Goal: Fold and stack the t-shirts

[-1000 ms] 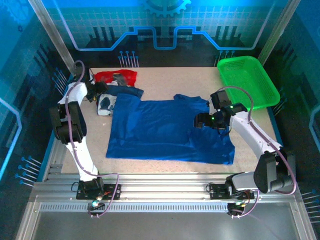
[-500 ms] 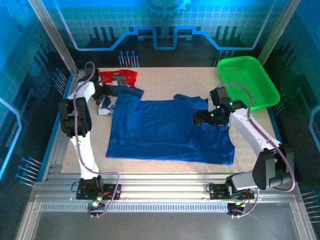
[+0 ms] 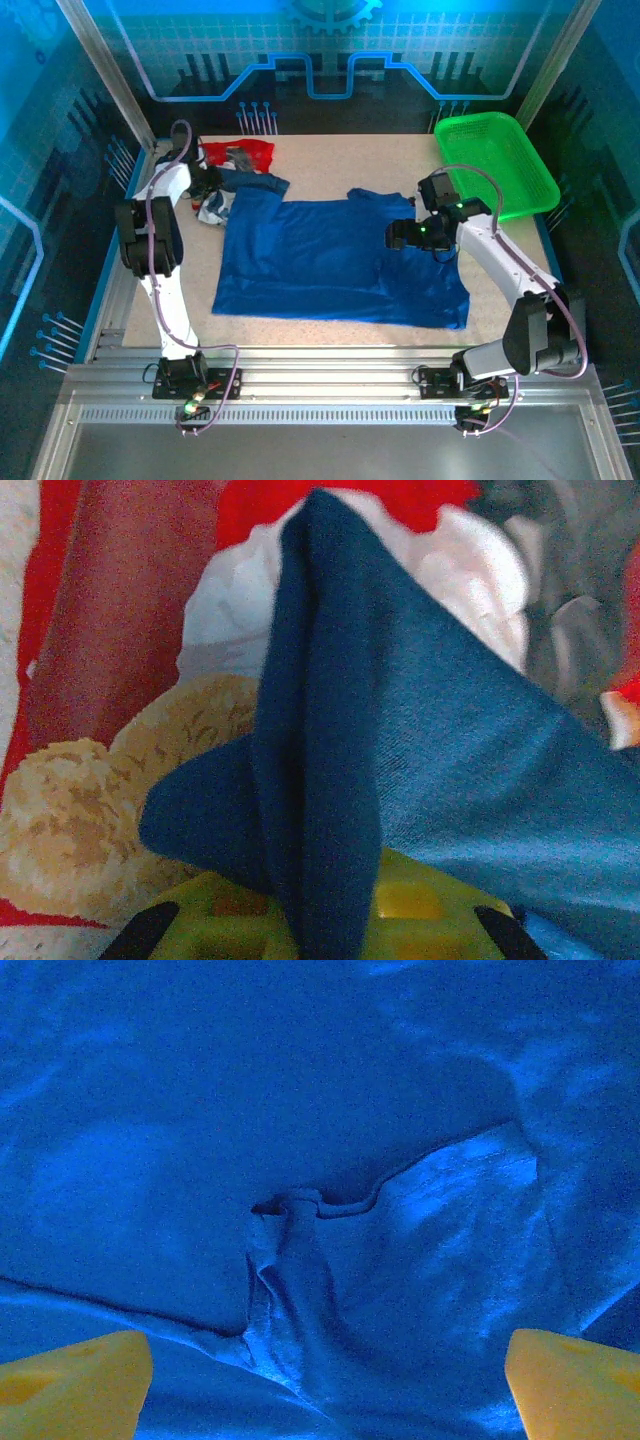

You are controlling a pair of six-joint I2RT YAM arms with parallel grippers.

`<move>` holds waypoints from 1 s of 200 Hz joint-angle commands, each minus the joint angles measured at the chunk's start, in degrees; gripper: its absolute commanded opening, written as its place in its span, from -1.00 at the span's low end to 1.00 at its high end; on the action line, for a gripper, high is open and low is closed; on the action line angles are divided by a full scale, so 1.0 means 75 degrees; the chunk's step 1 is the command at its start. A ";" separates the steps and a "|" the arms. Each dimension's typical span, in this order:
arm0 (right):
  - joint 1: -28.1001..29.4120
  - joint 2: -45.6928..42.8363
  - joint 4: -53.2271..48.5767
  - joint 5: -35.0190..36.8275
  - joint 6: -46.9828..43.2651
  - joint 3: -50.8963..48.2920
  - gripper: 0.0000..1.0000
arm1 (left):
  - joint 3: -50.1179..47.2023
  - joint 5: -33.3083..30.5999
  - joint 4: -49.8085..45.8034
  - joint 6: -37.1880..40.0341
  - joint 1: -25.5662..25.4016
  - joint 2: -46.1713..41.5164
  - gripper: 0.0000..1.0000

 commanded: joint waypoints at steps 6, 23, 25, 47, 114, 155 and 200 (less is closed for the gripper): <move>0.0095 0.0146 0.0008 0.0009 -0.0126 0.0265 0.84 | 0.0226 0.0279 0.0593 -0.0166 -0.0062 -0.0639 -1.00; 0.0091 0.0205 0.0045 0.0014 -0.0104 0.0279 0.84 | 0.0624 0.0364 0.0521 -0.0226 -0.0062 -0.0537 -1.00; 0.0089 0.0214 0.0051 0.0019 -0.0105 0.0279 0.84 | 0.0668 0.0375 0.0514 -0.0231 -0.0062 -0.0510 -1.00; 0.0085 0.0287 0.0080 0.0022 -0.0113 0.0279 0.83 | 0.1187 0.0362 0.0346 -0.0236 -0.0062 -0.0294 -1.00; 0.0088 0.0458 0.0081 0.0020 -0.0133 0.0361 0.82 | 0.2194 -0.0074 0.0028 -0.0433 0.0262 0.0523 -1.00; 0.0082 0.0597 -0.0001 0.0000 -0.0183 0.0476 0.82 | 0.2370 -0.0225 -0.0044 -0.0675 0.0498 0.1091 -1.00; 0.0130 0.0788 -0.0019 -0.0050 -0.0186 0.0692 0.82 | 0.2901 -0.0530 -0.0281 -0.0878 0.0714 0.1685 -0.98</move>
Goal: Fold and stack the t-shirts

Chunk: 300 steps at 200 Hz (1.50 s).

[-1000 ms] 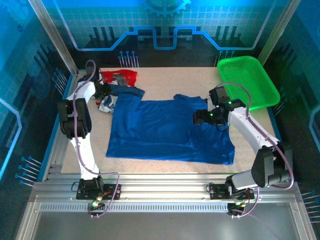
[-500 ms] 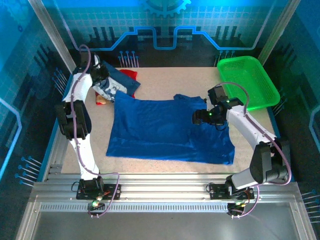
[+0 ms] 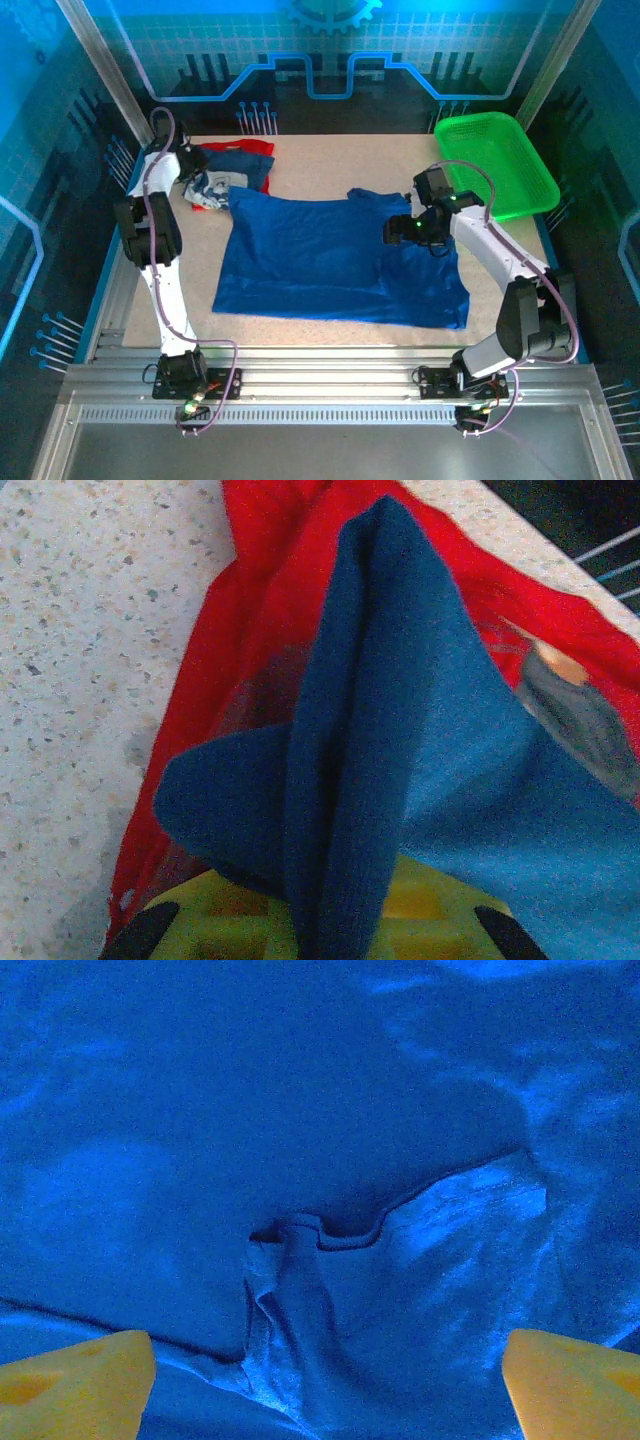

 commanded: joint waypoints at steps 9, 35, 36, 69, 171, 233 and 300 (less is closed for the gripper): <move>0.0143 0.0215 -0.0112 -0.0029 -0.0111 0.0365 0.82 | 0.0737 -0.0339 -0.0271 -0.0418 0.0231 0.0290 -1.00; 0.0182 0.0413 -0.0194 0.0023 -0.0125 0.0489 0.82 | 0.1030 -0.0257 -0.0309 -0.0957 0.0482 0.0453 -1.00; 0.0180 0.0418 -0.0197 0.0020 -0.0125 0.0490 0.82 | 0.1030 -0.0257 -0.0309 -0.0976 0.0487 0.0460 -1.00; 0.0191 0.0711 -0.0300 0.0100 -0.0073 0.0483 0.81 | 0.1118 -0.0146 -0.0309 -0.1410 0.0619 0.0598 -1.00; 0.0203 0.0715 -0.0157 0.0068 -0.0117 0.0296 0.81 | 0.0732 0.2154 0.0470 -0.1702 0.0317 0.0796 -0.70; 0.0203 0.0570 -0.0061 0.0064 -0.0078 0.0129 0.82 | 0.0287 0.1755 0.0205 -0.1643 0.0476 0.0264 0.22; 0.0207 0.0314 -0.0063 -0.0060 -0.0201 0.0193 0.84 | 0.0669 -0.0559 -0.1255 -0.1779 0.1211 -0.1002 0.86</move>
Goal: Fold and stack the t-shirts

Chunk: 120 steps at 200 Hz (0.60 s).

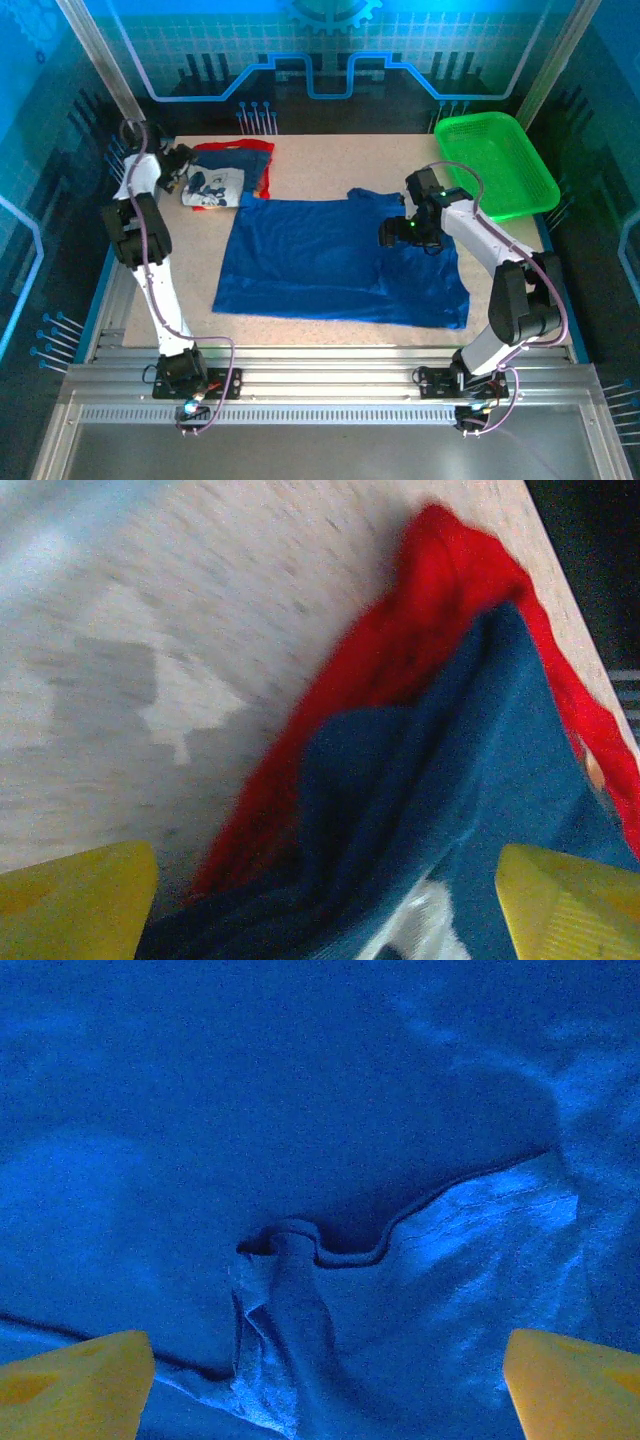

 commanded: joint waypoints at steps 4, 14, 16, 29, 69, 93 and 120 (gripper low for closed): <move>0.0095 -0.0358 -0.0048 -0.0076 -0.0183 0.0021 0.84 | 0.0359 -0.1138 -0.0695 0.0137 0.0292 -0.1117 0.92; 0.0101 -0.0421 -0.0031 -0.0077 -0.0209 -0.0002 0.84 | 0.0458 -0.1182 -0.0764 0.0352 0.0213 -0.1315 0.96; 0.0094 -0.0433 -0.0026 -0.0076 -0.0208 -0.0011 0.85 | 0.0468 -0.1207 -0.0787 0.0403 0.0190 -0.1343 0.97; 0.0092 -0.0485 -0.0001 -0.0087 -0.0233 -0.0043 0.85 | 0.0558 -0.1238 -0.0875 0.0856 -0.0090 -0.1508 0.97; 0.0126 -0.0572 0.0154 -0.0274 -0.0346 -0.0067 0.89 | 0.0331 -0.1221 -0.0938 0.2004 -0.1439 -0.1400 0.85; 0.0223 -0.0906 0.0449 -0.0366 -0.0461 -0.0153 0.93 | 0.0312 -0.1084 -0.0870 0.1875 -0.2000 -0.0846 0.46; 0.0325 -0.1250 0.0608 -0.0662 -0.0534 -0.0221 0.94 | 0.0649 -0.1223 -0.0671 0.1884 -0.2440 -0.0113 0.14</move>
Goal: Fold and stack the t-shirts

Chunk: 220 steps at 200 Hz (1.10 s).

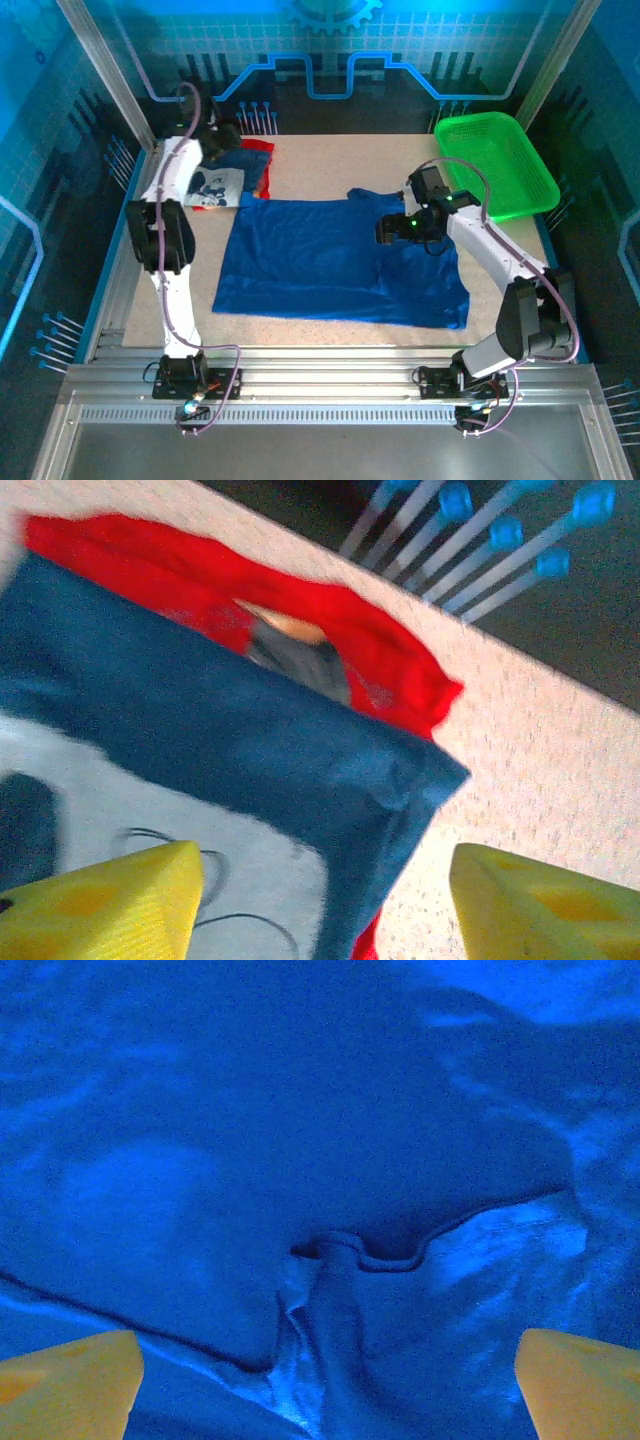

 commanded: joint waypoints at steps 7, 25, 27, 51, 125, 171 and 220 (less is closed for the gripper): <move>0.0179 -0.0542 0.0308 -0.0498 -0.0215 -0.0123 0.94 | 0.0503 -0.0198 -0.0250 0.0202 -0.0123 0.1015 0.03; 0.0203 -0.0741 0.0299 -0.0591 -0.0209 -0.0204 0.94 | 0.0979 -0.0435 -0.0515 0.0161 -0.0212 0.1596 -0.13; 0.0204 -0.0755 0.0297 -0.0608 -0.0213 -0.0222 0.94 | 0.1010 -0.0440 -0.0537 0.0170 -0.0213 0.1653 -0.14; 0.0204 -0.0947 0.0172 -0.0614 -0.0196 -0.0233 0.95 | 0.1329 -0.0492 -0.0810 0.0034 -0.0213 0.2218 -0.17; 0.0215 -0.1045 -0.0060 -0.0959 -0.0048 0.0460 0.95 | 0.3446 -0.0102 -0.2655 -0.0863 0.0525 0.3591 -0.25; 0.0212 -0.0959 -0.0266 -0.1001 -0.0086 0.0659 0.95 | 0.3427 -0.0153 -0.2723 -0.0188 0.1145 0.3563 -0.23; 0.0186 -0.0591 -0.0527 -0.0873 -0.0074 0.0697 0.95 | 0.3489 0.0234 -0.2262 0.0586 0.1421 0.3566 -0.14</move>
